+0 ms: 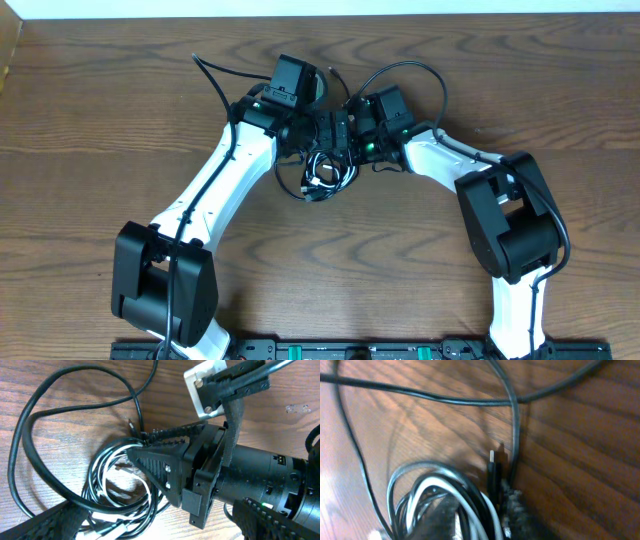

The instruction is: Untangle cables

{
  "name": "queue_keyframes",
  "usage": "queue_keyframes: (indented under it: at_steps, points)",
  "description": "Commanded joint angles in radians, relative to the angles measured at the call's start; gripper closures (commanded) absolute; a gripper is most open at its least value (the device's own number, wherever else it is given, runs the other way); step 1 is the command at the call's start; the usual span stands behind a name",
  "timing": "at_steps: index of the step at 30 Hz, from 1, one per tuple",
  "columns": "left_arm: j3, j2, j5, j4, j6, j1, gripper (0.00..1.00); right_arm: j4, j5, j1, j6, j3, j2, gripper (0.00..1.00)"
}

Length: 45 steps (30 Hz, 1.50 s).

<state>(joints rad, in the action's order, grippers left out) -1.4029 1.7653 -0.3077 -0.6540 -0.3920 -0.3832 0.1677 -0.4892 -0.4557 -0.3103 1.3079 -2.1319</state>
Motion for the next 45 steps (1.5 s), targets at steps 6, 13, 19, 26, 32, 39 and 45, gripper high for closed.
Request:
queue_keyframes:
  at_steps: [6,13,19,26,32,39,45]
  points:
    - [-0.021,-0.022,0.014,-0.003,0.006,0.001,0.02,0.055,0.072,0.032,-0.046,-0.014,-0.034,0.99]
    - [-0.021,-0.022,0.014,-0.003,0.006,0.001,0.02,0.107,0.023,0.114,-0.074,-0.014,-0.031,0.99]
    - [-0.021,-0.022,0.014,-0.003,0.006,0.001,0.02,0.256,0.108,0.192,0.038,-0.013,0.060,0.99]
    - [-0.021,-0.022,0.014,-0.003,0.006,0.001,0.02,0.288,0.116,0.202,0.058,-0.013,0.079,0.87]
    - [-0.021,-0.022,0.014,-0.003,0.006,0.001,0.02,0.253,0.113,0.122,0.091,-0.013,0.079,0.56]
    - [-0.021,-0.022,0.014,-0.003,0.006,0.001,0.02,0.160,0.125,-0.003,0.151,-0.013,0.077,0.30]
    - [-0.021,-0.022,0.014,-0.003,0.006,0.001,0.02,0.143,0.166,-0.009,0.077,-0.013,0.048,0.45]
